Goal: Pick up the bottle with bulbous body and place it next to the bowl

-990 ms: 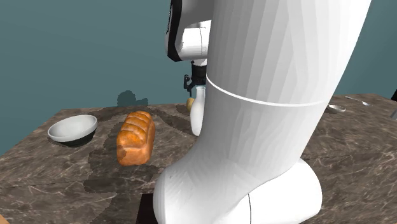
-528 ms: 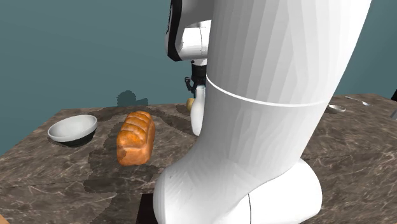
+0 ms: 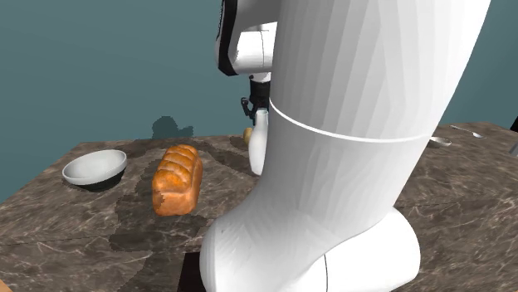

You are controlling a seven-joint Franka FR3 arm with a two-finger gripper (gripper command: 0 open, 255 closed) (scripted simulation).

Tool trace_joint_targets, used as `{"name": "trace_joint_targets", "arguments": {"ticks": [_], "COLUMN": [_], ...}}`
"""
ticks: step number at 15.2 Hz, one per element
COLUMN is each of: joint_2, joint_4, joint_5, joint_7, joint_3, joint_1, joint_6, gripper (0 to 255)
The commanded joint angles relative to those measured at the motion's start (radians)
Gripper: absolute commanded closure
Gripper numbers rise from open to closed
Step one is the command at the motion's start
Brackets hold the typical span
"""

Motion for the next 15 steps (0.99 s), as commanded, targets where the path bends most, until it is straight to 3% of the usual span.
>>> {"name": "trace_joint_targets", "arguments": {"ticks": [1,15], "joint_2": [-0.011,-0.066], "joint_4": [0.015,0.149], "joint_5": [0.001,0.004], "joint_7": [0.000,-0.006], "joint_3": [0.001,0.002], "joint_1": [0.001,0.002], "joint_6": [-0.026,-0.214], "gripper": [255,255]}}
